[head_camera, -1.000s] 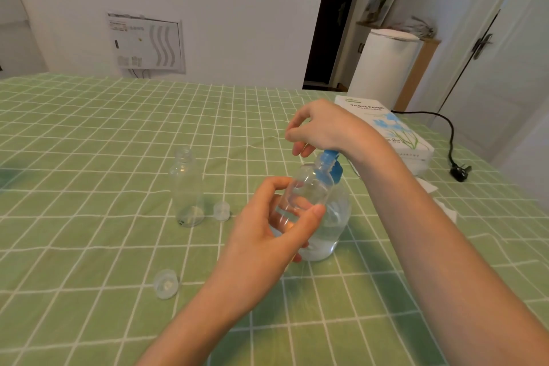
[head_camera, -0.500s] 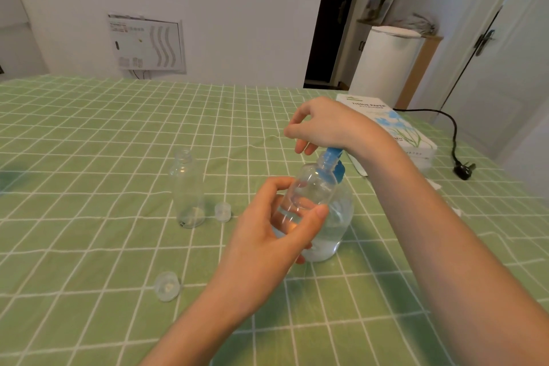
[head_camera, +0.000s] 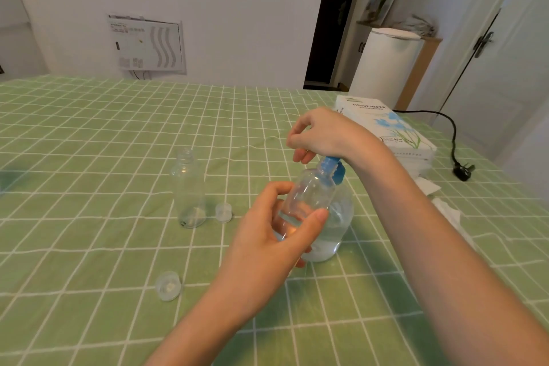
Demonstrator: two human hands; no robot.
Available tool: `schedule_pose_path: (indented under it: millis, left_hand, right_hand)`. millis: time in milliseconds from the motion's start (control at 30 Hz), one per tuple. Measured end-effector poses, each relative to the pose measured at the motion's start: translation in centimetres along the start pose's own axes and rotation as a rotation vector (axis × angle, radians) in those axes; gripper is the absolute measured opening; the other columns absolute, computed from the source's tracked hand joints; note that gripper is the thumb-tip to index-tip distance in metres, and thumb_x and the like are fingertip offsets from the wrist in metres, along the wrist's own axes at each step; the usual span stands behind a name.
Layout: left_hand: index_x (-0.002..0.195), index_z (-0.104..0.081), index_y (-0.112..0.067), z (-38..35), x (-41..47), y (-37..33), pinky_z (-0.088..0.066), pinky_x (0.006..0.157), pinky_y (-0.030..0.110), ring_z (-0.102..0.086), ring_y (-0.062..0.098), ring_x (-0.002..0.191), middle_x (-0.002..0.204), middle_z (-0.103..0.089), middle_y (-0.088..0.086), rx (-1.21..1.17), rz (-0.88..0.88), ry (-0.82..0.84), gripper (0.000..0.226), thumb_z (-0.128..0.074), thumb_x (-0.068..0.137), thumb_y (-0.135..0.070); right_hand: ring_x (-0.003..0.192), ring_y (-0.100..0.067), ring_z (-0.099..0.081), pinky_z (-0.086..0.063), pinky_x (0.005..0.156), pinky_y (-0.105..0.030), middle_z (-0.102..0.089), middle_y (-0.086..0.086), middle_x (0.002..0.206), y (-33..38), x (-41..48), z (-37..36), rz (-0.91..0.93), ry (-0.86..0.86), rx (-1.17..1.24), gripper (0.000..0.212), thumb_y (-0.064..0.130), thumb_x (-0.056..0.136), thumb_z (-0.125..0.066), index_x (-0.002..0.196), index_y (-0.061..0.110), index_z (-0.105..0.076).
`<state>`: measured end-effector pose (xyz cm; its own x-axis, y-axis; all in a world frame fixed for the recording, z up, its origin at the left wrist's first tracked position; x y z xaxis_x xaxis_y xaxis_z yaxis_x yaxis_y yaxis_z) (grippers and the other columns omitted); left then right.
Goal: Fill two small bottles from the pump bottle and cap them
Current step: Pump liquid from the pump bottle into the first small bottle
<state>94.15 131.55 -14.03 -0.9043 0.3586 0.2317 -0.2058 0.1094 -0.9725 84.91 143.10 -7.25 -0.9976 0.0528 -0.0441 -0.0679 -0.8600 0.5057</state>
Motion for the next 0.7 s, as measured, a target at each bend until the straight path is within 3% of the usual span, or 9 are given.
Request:
schedule_pose_path:
  millis: [300, 700]
  left_hand:
    - [0.093, -0.057, -0.038, 0.0, 0.0, -0.5, -0.050, 0.050, 0.016, -0.060, 0.003, 0.060, 0.076, -0.065, -0.018, 0.017, -0.028, 0.007, 0.029, -0.063, 0.066, -0.049]
    - [0.096, -0.057, -0.033, 0.0, 0.0, -0.2, -0.048, 0.048, 0.014, -0.059, 0.003, 0.058, 0.070, -0.064, -0.017, 0.009, -0.009, 0.001, 0.035, -0.063, 0.065, -0.048]
  right_hand:
    - [0.081, -0.015, -0.068, -0.048, 0.073, -0.023, -0.071, 0.003, 0.075, 0.6, 0.0, 1.0, 0.010, -0.038, 0.012, 0.017, 0.024, 0.092, -0.056, 0.103, 0.014, -0.063]
    - [0.093, -0.019, -0.069, -0.049, 0.077, -0.028, -0.068, 0.005, 0.069, 0.1, 0.0, 0.2, -0.015, -0.011, 0.019, 0.016, 0.024, 0.091, -0.058, 0.102, 0.013, -0.062]
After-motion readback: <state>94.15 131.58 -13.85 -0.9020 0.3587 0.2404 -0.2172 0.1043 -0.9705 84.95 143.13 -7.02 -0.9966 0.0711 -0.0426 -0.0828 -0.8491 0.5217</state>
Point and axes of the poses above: each hand's wrist, its own x-axis towards the middle knuckle, its own z-axis out of the back of the hand, y = z × x, the point moved 6 cm from there along x, towards the middle knuckle
